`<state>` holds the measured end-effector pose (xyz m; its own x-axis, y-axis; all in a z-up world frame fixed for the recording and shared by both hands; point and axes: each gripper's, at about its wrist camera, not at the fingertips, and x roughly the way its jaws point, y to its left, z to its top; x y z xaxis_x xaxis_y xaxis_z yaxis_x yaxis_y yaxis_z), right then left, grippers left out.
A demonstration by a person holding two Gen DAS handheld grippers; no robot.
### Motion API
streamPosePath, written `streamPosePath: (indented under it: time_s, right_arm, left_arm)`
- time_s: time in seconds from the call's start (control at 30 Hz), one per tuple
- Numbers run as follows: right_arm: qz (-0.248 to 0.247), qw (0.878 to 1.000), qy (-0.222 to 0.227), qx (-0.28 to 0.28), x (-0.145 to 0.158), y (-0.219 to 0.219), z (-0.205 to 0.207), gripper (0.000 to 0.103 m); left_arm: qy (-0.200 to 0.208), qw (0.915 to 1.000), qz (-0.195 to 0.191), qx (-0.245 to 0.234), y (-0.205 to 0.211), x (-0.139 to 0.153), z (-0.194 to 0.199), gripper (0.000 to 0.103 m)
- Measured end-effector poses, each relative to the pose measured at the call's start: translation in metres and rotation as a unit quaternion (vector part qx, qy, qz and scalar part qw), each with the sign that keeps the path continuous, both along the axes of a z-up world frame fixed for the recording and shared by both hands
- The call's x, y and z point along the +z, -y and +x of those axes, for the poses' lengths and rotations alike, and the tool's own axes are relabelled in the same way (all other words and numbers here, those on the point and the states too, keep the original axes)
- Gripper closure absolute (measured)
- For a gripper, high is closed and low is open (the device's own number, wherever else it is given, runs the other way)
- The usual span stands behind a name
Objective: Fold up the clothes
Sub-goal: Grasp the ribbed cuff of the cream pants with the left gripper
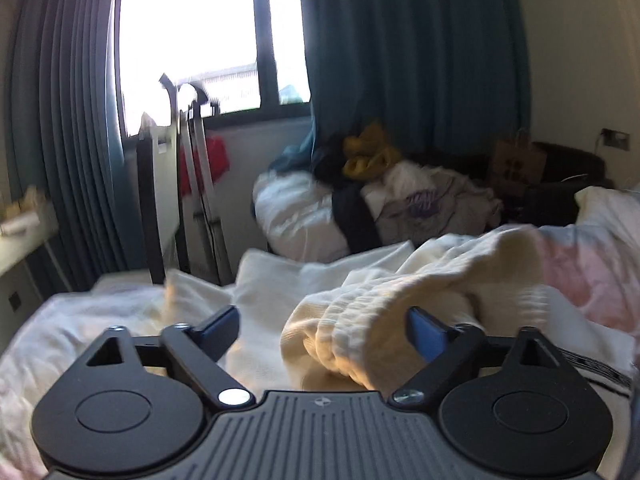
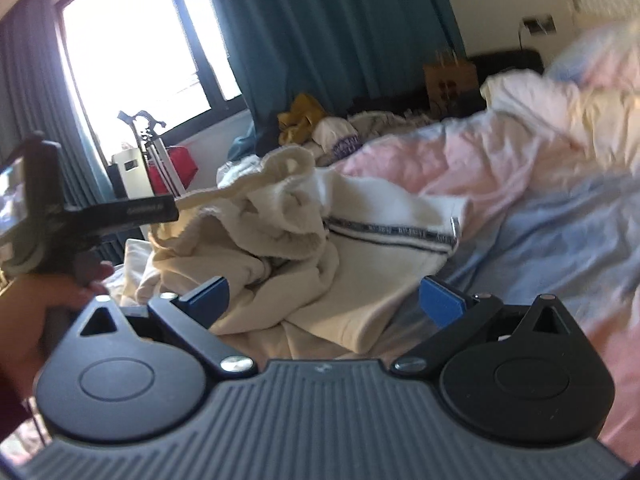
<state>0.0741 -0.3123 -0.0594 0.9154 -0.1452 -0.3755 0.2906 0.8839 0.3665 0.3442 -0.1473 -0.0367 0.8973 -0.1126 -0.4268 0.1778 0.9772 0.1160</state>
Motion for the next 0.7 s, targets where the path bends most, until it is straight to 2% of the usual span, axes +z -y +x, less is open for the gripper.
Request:
streamPosePath:
  time_s: [0.03, 0.1, 0.2, 0.37, 0.57, 0.63, 0.7]
  right_arm:
    - [0.004, 1.0, -0.003, 0.002, -0.003, 0.0, 0.003, 0.0]
    - [0.012, 1.0, -0.008, 0.007, -0.009, 0.0, 0.008, 0.0]
    - [0.0, 1.0, -0.006, 0.017, -0.014, -0.007, 0.012, 0.0]
    - [-0.011, 0.999, 0.011, 0.029, -0.013, -0.016, 0.012, 0.0]
    - [0.009, 0.998, 0.044, 0.036, -0.006, -0.017, -0.001, 0.0]
    - [0.035, 0.997, 0.038, 0.059, -0.006, -0.021, 0.0, 0.0]
    - [0.042, 0.993, 0.031, 0.106, -0.006, -0.033, 0.001, 0.0]
  left_arm:
    - [-0.011, 0.9999, -0.001, 0.002, 0.0, -0.004, 0.01, 0.024]
    - [-0.019, 0.9998, -0.01, 0.005, -0.004, -0.006, 0.02, 0.052]
    - [-0.017, 0.999, -0.04, 0.012, -0.015, -0.001, 0.021, 0.077]
    - [0.002, 0.9983, -0.057, -0.007, -0.035, 0.027, -0.02, 0.082]
    - [0.036, 0.9947, -0.095, -0.019, -0.095, 0.07, -0.11, 0.085]
    - [0.033, 0.9928, -0.115, -0.006, -0.126, 0.076, -0.14, 0.086]
    - [0.03, 0.9906, -0.133, 0.015, -0.16, 0.075, -0.167, 0.088]
